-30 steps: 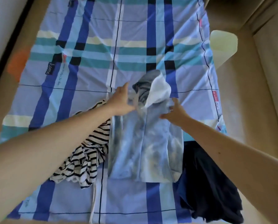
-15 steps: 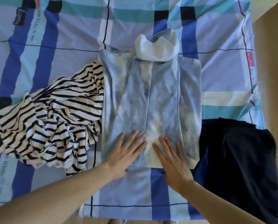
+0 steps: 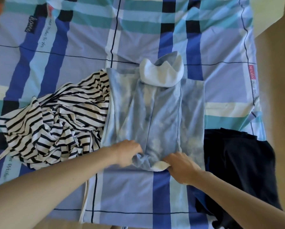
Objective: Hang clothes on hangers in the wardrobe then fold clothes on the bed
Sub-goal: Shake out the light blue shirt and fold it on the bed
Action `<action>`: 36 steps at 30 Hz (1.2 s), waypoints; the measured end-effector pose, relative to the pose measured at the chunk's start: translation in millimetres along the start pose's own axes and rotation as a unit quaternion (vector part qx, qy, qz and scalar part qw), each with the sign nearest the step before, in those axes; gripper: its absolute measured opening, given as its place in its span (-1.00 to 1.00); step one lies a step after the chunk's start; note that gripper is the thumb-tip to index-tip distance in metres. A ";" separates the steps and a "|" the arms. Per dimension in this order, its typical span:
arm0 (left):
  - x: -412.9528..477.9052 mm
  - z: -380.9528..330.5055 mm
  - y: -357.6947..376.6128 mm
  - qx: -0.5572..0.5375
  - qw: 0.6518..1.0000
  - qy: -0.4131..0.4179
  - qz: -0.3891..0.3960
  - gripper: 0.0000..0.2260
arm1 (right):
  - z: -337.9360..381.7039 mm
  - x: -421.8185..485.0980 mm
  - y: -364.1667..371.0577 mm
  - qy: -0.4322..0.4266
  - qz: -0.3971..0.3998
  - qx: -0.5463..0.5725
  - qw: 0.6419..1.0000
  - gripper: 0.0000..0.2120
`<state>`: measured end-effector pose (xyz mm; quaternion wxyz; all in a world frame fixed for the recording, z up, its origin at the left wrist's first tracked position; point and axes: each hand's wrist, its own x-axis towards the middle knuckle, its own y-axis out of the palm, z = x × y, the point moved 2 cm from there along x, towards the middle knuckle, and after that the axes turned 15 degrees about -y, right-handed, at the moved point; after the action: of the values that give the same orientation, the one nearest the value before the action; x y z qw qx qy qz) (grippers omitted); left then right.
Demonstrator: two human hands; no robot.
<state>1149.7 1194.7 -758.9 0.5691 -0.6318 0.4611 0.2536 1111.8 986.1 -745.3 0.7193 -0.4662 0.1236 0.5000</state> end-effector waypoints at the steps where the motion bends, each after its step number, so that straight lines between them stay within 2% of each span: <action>1: -9.9 -3.0 -5.9 -0.007 0.998 0.002 0.061 -0.62 | 6.7 -5.7 -5.4 -0.006 0.046 0.036 0.998 -0.80; 3: -28.9 -8.7 -21.3 0.004 0.985 -0.013 0.170 -0.59 | 20.6 -17.4 -24.0 -0.021 0.138 0.115 0.983 -0.86; 4: -35.8 -9.2 -33.3 0.020 0.979 -0.028 0.199 -0.57 | 24.5 -21.6 -38.0 -0.026 0.169 0.135 0.976 -0.89; 6: -39.0 -5.5 -64.7 0.022 0.979 -0.046 0.198 -0.58 | 21.9 -19.7 -75.6 -0.021 0.170 0.112 0.979 -0.84; 8: -32.7 2.6 -106.9 -0.010 0.987 -0.058 0.151 -0.61 | 6.2 -3.0 -119.5 -0.006 0.117 0.077 0.990 -0.80; 10: -15.8 17.0 -147.9 -0.044 0.995 -0.078 0.043 -0.62 | -18.0 24.5 -159.8 0.006 0.020 0.063 0.998 -0.83; 11: -5.0 26.2 -165.6 -0.063 0.994 -0.087 -0.031 -0.63 | -30.2 37.6 -176.9 0.019 -0.043 0.050 0.998 -0.79; 13: 18.9 44.4 -187.2 -0.089 0.975 -0.094 -0.178 -0.58 | -52.0 55.9 -197.6 0.072 -0.164 -0.001 0.984 -0.55; 15: 39.9 52.0 -182.0 -0.073 0.954 -0.102 -0.273 -0.46 | -63.6 64.7 -191.1 0.113 -0.220 -0.051 0.968 -0.35; 17: 55.3 44.7 -153.5 -0.004 0.948 -0.085 -0.305 -0.33 | -67.8 71.0 -159.1 0.115 -0.207 -0.044 0.971 -0.24; 20: 66.4 28.8 -93.0 0.063 0.963 -0.055 -0.256 -0.21 | -77.8 68.6 -102.9 0.150 -0.214 -0.004 0.965 -0.05; 22: 69.8 31.4 -59.1 0.011 0.969 -0.076 -0.236 -0.19 | -86.7 62.0 -77.7 0.213 -0.268 0.071 0.937 0.08; 24: 63.3 36.0 -36.2 -0.091 0.946 -0.112 -0.290 -0.24 | -93.3 55.4 -63.8 0.264 -0.321 0.210 0.885 0.18; 26: 44.9 29.9 -20.3 -0.224 0.881 -0.133 -0.395 -0.37 | -95.2 51.9 -60.9 0.269 -0.349 0.288 0.851 0.22; 28: 24.0 15.9 -0.1 -0.363 0.775 -0.181 -0.483 -0.51 | -97.4 51.2 -67.4 0.276 -0.377 0.326 0.822 0.28; 29: 12.8 7.3 10.2 -0.435 0.728 -0.216 -0.484 -0.57 | -99.2 51.3 -74.8 0.281 -0.391 0.336 0.809 0.32; 30: 4.1 0.9 21.3 -0.515 0.686 -0.253 -0.447 -0.63 | -101.0 53.1 -84.0 0.286 -0.402 0.318 0.809 0.35; 31: 0.2 -5.1 33.2 -0.600 0.647 -0.298 -0.364 -0.68 | -104.0 55.6 -95.3 0.288 -0.405 0.274 0.824 0.37; 33: 1.4 -16.2 52.7 -0.728 0.553 -0.387 -0.123 -0.64 | -105.4 63.0 -119.7 0.250 -0.390 0.188 0.866 0.36; 34: 4.6 -20.6 57.8 -0.769 0.507 -0.388 -0.023 -0.61 | -104.8 70.2 -131.0 0.215 -0.372 0.173 0.886 0.34; 35: 10.6 -23.5 61.2 -0.810 0.463 -0.358 0.033 -0.60 | -98.9 75.9 -140.8 0.179 -0.342 0.180 0.905 0.28; 36: 17.7 -26.0 62.1 -0.851 0.421 -0.313 0.043 -0.63 | -92.6 82.1 -148.7 0.149 -0.307 0.192 0.920 0.16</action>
<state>1098.2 1169.3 -798.2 -0.1648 -0.6508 -0.1726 0.7208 1301.2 952.4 -766.3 0.8866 -0.4029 0.1738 0.1463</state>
